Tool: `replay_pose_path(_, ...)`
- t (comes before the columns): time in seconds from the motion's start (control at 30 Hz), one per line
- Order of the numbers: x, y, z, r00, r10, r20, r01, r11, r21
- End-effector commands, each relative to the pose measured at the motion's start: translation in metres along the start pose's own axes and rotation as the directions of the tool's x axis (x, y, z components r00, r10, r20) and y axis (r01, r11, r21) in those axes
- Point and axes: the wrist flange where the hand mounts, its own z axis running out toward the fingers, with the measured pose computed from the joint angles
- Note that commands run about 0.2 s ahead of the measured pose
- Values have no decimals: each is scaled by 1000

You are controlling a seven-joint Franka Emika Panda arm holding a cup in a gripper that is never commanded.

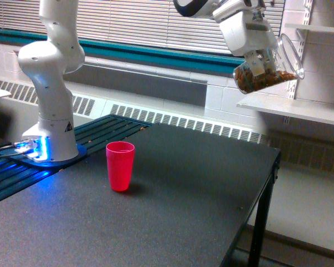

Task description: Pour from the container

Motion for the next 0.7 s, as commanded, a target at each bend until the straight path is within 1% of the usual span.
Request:
replay_pose_path(0.03,6,-3,-4,1000,-14,-12,14,1000,-8)
replay_pose_path(0.1,7,-5,-4,1000,-18,-6,18,1000,-2)
replay_pose_path(0.13,7,-7,-6,1000,-25,-7,25,1000,-5)
replay_pose_path(0.17,7,-8,-4,1000,-28,-6,27,1000,-9)
replay_pose_path(0.23,18,2,-4,1000,-10,-18,9,1000,-14)
replay_pose_path(0.3,19,2,-5,1000,-13,-23,13,1000,-9)
replay_pose_path(0.37,17,2,-5,999,-13,-35,13,1000,-13)
replay_pose_path(0.43,14,2,-8,999,-16,-39,15,1000,-8)
replay_pose_path(0.5,5,-3,-17,998,-11,-70,11,1000,-10)
replay_pose_path(0.53,0,-2,-17,997,-7,-73,6,1000,-13)
replay_pose_path(0.57,-3,0,-17,996,-17,-83,16,1000,-15)
replay_pose_path(0.63,-6,6,-12,996,-35,-87,33,999,-27)
replay_pose_path(0.67,-8,4,-14,995,-22,-100,19,999,-33)
replay_pose_path(0.7,-10,3,-17,995,2,-97,-7,999,-44)
